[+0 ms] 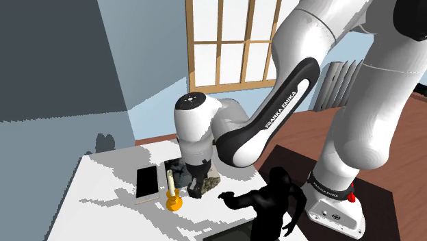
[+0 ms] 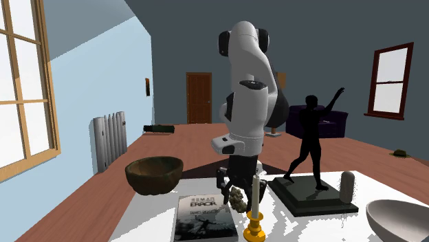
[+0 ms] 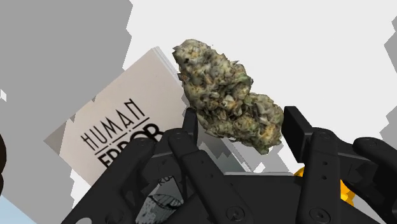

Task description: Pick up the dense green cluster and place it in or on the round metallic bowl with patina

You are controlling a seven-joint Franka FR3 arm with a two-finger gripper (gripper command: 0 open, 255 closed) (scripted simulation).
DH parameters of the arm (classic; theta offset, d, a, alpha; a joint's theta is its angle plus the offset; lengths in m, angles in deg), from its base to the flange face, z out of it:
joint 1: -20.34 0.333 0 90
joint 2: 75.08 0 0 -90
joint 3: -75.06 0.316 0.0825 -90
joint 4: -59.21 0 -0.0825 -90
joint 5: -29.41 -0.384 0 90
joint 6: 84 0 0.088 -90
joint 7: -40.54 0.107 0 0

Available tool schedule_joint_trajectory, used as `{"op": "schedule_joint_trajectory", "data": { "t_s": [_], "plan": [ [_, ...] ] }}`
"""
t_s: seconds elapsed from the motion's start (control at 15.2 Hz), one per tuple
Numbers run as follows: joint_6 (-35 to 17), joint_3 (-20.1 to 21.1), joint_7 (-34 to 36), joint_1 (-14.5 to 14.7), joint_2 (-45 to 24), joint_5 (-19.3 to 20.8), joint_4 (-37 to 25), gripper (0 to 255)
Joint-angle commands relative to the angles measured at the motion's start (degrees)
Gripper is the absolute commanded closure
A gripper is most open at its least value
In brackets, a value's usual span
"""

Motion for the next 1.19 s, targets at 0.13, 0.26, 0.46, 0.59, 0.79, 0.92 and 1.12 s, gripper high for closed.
{"op": "schedule_joint_trajectory", "data": {
  "t_s": [0.13, 0.26, 0.46, 0.59, 0.79, 0.92, 1.12],
  "plan": [
    [2.2, 0.2, -1.9, 0.0, 2.4, -2.4, -0.4, 255],
    [3.8, 0.1, -3.1, 0.1, 3.9, -3.8, -0.8, 255],
    [6.1, 0.0, -4.6, 0.3, 6.1, -5.7, -1.5, 255],
    [7.7, -0.2, -5.5, 0.5, 7.4, -6.8, -2.0, 255],
    [10.2, -0.5, -6.7, 0.7, 9.3, -8.2, -2.9, 255],
    [11.8, -0.7, -7.5, 0.9, 10.5, -9.0, -3.5, 255],
    [14.2, -1.1, -8.4, 1.1, 12.1, -9.9, -4.6, 255]
  ]
}}
